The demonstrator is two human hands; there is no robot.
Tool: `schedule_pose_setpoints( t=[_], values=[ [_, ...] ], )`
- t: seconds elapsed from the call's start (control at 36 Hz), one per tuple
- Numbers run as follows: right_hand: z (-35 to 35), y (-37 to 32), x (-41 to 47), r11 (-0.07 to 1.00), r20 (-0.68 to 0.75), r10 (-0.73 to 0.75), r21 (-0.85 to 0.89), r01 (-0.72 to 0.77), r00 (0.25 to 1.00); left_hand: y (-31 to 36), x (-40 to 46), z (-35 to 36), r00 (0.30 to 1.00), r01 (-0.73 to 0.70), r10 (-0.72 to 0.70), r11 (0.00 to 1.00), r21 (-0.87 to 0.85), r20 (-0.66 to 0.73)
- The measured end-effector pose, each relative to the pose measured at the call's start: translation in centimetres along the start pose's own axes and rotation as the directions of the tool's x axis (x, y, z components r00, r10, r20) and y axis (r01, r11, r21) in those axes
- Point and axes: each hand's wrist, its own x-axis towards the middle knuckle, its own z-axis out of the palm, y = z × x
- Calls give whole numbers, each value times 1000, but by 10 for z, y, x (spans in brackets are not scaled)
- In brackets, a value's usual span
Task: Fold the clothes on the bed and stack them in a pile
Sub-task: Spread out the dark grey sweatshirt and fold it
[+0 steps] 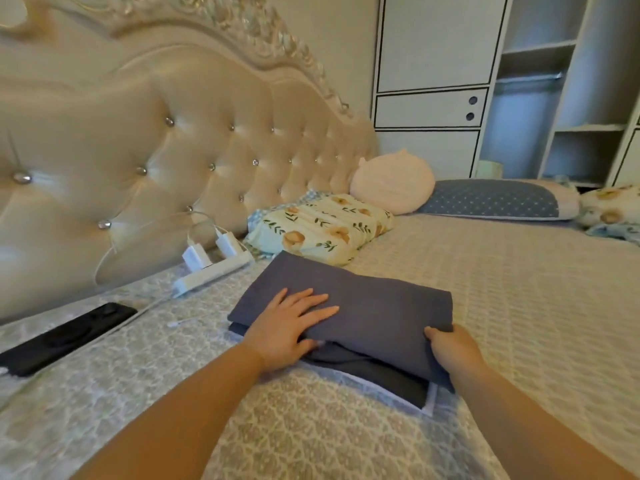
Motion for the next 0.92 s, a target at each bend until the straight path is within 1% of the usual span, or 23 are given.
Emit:
schedule_pose_setpoints(
  t=[0.08,0.11,0.14,0.19,0.22,0.28,0.31,0.33,0.36,0.39,0.42,0.44,0.47,0.5,0.53,0.56,0.61,0.72,0.75,0.78,0.83,0.89,0.92],
  values=[
    [7,-10,-8,986,115,-35,168,16,993,-13,2,-14,994,80,-86,994,76,73],
    [9,-11,-10,980,137,-57,195,29,989,-16,1,-17,990,109,-116,991,80,86],
    [11,-12,-11,984,125,-94,164,72,988,-19,0,-18,987,127,-132,990,65,87],
    [11,-10,-12,989,39,-144,28,143,989,-17,-4,-18,988,128,-129,992,11,86],
    [10,-9,-11,990,-11,-143,-13,143,990,-15,-5,-19,990,115,-114,993,-7,84],
    [5,-6,-9,995,-60,-86,-47,84,994,-8,-6,-23,992,99,-94,994,-51,86],
    [3,-5,-7,995,-91,-73,-77,66,993,-3,-4,-26,990,115,-106,988,-99,90],
    [2,-4,-6,982,-131,-106,-167,83,986,2,-1,-30,986,154,-139,973,-171,95],
    [2,-6,-8,938,-169,-197,-319,136,966,6,3,-34,976,214,-193,946,-246,105],
    [5,-8,-11,852,-185,-339,-477,217,922,10,9,-35,958,282,-256,914,-290,125],
    [9,-10,-14,737,-143,-483,-599,313,864,12,14,-34,937,345,-311,896,-278,160],
    [14,-13,-16,628,-44,-567,-670,397,822,14,19,-31,914,391,-352,896,-208,203],
    [20,-14,-16,541,79,-585,-704,461,807,15,21,-26,893,416,-379,901,-122,244],
    [26,-12,-15,485,191,-550,-720,497,813,16,22,-20,879,426,-395,903,-66,269],
    [31,-6,-12,472,269,-482,-722,506,834,16,21,-14,871,436,-407,898,-54,275],
    [35,0,-9,489,310,-419,-714,500,853,15,20,-9,867,451,-420,890,-65,269],
    [37,9,-6,533,315,-374,-697,480,872,16,18,-7,852,478,-446,876,-62,273],
    [23,9,-13,551,362,-303,-689,472,882,32,24,-25,760,524,-517,846,98,395],
    [14,9,-19,563,379,-294,-673,479,878,43,26,-32,754,522,-524,844,123,396],
    [3,11,-28,573,392,-301,-654,494,869,58,27,-40,774,505,-513,854,127,371],
    [-25,24,-52,568,395,-363,-624,536,844,100,25,-49,859,433,-435,899,69,269],
    [-60,48,-81,569,330,-441,-617,544,835,155,18,-51,936,323,-311,945,-48,166],
    [-80,62,-96,582,280,-461,-622,525,842,185,13,-49,962,257,-244,961,-103,126]
  ],
)
